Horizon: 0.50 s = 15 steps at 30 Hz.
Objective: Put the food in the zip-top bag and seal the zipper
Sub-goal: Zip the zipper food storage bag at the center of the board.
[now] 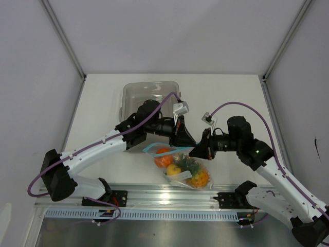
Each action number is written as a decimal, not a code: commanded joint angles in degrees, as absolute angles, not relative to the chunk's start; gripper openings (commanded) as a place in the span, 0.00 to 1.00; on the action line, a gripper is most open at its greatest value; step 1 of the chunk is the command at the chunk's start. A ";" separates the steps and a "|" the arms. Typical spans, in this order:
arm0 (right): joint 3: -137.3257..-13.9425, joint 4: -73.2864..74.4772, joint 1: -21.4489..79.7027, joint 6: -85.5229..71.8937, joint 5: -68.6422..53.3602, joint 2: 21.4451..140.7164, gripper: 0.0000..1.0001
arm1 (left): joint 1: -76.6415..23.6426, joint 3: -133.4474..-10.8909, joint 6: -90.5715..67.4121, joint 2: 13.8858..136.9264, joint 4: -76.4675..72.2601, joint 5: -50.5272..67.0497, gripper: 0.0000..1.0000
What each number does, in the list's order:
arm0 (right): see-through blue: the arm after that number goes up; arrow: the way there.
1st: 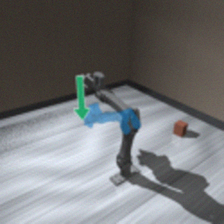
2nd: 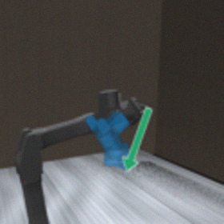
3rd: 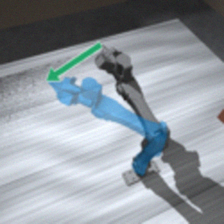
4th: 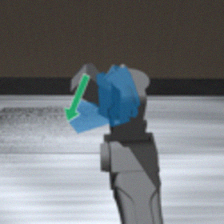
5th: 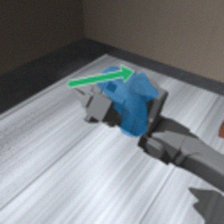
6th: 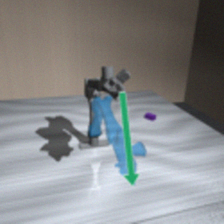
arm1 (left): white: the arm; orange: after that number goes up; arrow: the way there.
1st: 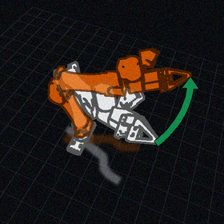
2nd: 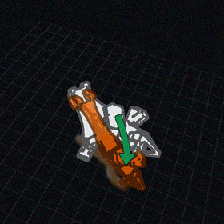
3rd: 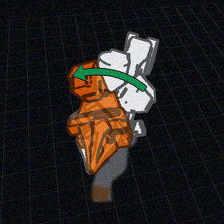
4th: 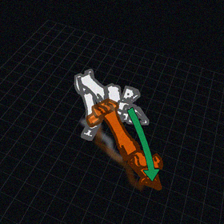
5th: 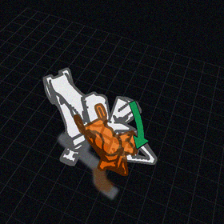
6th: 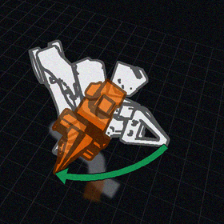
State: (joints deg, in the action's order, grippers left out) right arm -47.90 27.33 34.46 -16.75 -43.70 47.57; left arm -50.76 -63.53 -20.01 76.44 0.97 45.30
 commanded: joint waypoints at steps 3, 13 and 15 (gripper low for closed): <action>-49.75 24.96 34.80 -17.58 -42.19 46.85 0.00 | -51.06 -63.81 -19.86 75.58 -0.44 46.23 0.03; -46.06 22.50 34.63 -21.62 -33.84 40.70 0.00 | -50.36 -63.37 -17.84 75.15 2.99 47.46 0.01; -45.00 21.54 34.63 -22.93 -32.27 38.42 0.00 | -50.10 -62.67 -17.75 74.97 2.73 48.42 0.01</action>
